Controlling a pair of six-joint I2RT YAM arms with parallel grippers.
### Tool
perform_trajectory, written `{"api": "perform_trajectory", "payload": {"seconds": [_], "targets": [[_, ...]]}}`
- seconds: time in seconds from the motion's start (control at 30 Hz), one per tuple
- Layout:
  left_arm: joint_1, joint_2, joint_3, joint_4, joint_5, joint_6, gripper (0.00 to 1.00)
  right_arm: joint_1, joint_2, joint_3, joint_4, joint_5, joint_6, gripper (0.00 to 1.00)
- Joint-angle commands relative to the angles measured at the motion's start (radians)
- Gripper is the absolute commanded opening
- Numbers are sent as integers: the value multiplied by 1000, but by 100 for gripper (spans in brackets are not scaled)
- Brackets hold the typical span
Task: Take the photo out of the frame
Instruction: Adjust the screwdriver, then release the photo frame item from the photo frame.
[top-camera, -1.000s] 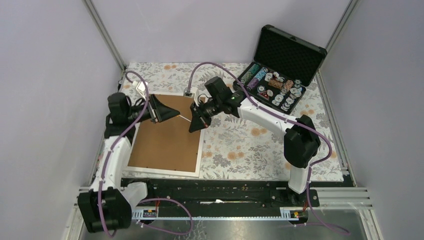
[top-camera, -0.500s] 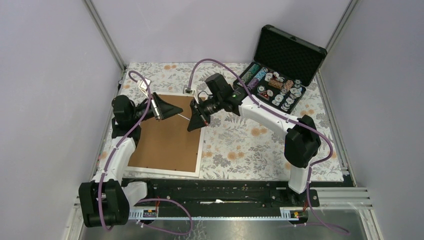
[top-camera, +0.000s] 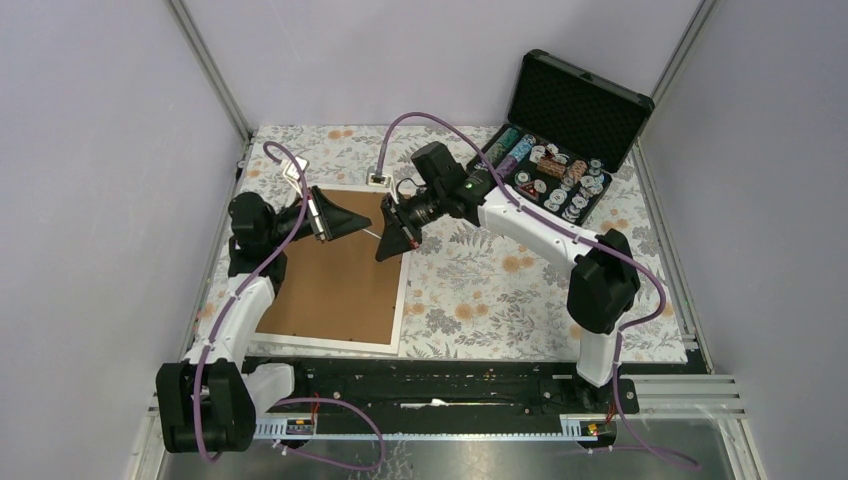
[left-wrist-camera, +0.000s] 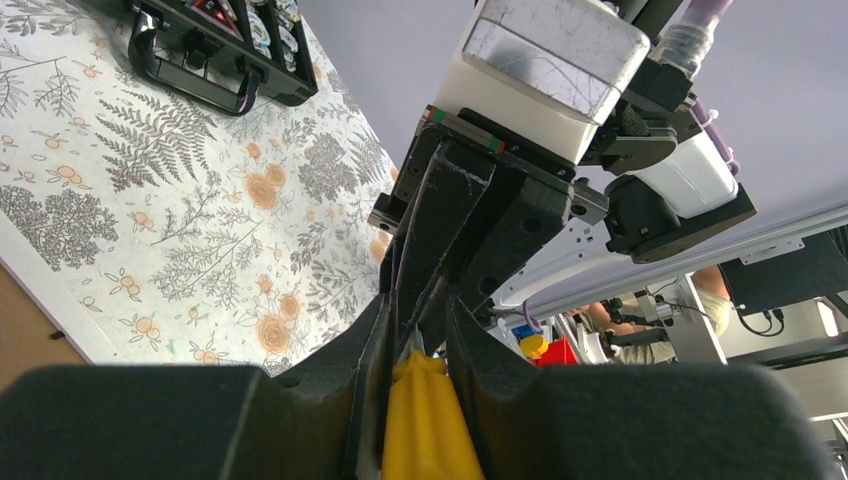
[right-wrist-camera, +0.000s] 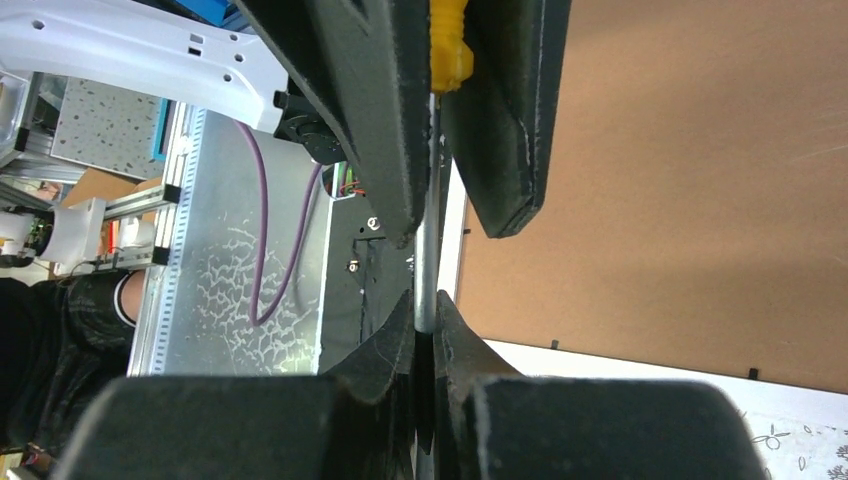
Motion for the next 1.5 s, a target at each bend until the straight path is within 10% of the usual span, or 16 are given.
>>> {"api": "perform_trajectory", "payload": {"seconds": [0.0,0.13,0.17,0.27,0.4,0.73,1.47], "targets": [[-12,5,3,41,40,9,17,-12,13,48,-50,-48,-60,0],[-12,21,12,18,54,40,0,-26,10,48,-78,-65,-77,0],[-10,24,21,-10,45,63,0,-36,13,52,-77,-65,-67,7],[26,33,51,-92,-66,131,0,-109,16,55,-13,-52,28,73],[50,99,61,-15,-238,128,0,-231,-18,-53,245,60,252,83],[40,371,21,268,-513,49,0,-294,58,-177,343,406,329,85],[-12,932,88,787,-455,-82,0,-295,333,-194,622,419,537,56]]}}
